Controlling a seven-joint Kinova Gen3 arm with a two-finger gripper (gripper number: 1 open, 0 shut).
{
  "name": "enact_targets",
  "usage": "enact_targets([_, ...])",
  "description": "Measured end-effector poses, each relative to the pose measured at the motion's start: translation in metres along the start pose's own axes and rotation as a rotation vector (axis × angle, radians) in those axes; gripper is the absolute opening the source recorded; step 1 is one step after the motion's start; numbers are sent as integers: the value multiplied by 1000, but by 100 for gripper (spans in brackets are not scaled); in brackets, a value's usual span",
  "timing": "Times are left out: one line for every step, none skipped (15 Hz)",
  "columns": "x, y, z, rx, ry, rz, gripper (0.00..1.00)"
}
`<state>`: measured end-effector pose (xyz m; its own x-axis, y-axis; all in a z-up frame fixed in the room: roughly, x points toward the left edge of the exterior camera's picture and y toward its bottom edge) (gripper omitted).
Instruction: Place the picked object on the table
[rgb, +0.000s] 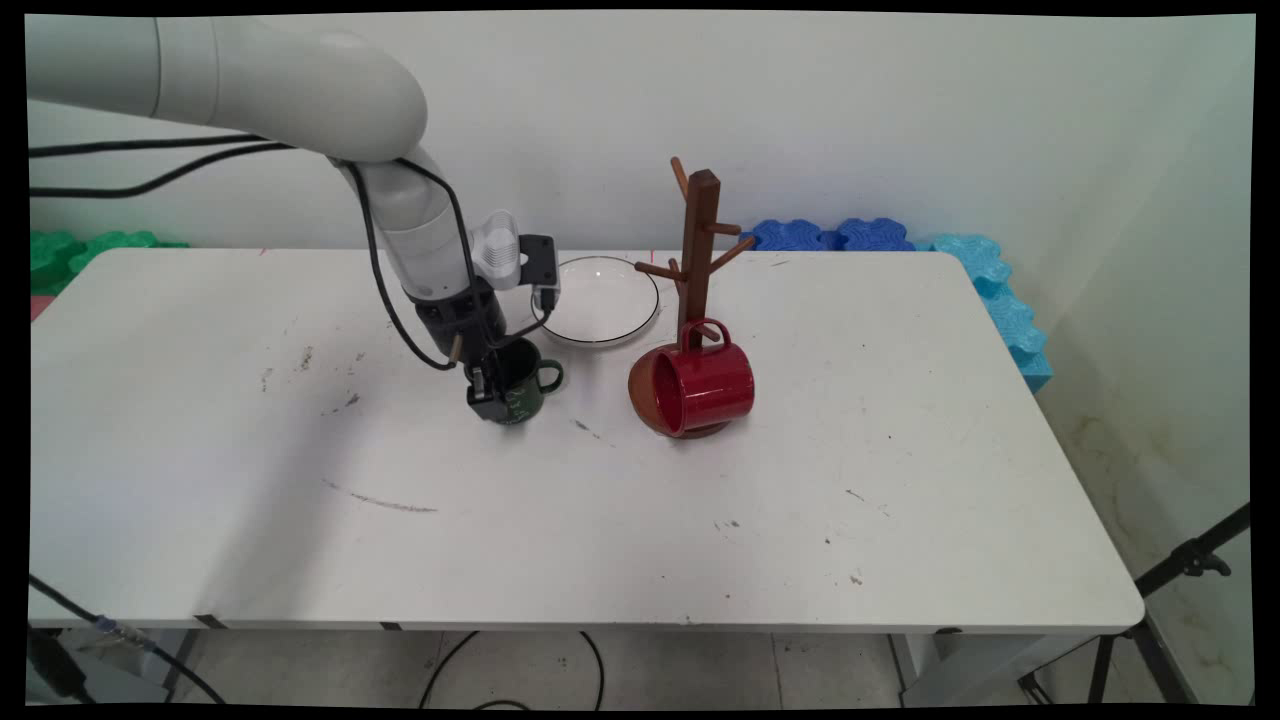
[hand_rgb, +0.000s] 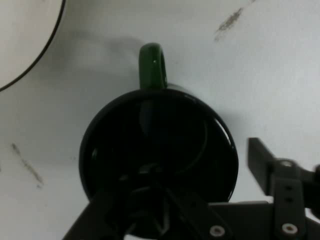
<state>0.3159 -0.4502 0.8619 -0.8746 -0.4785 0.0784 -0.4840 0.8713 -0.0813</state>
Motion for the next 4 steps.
enact_targets([1,1,1,-2,3,0,100])
enact_targets([2,1,2,-6,9,-1,100])
enact_targets([3,2,3,-10,16,-2,100])
enact_targets([4,3,2,-13,27,-4,100])
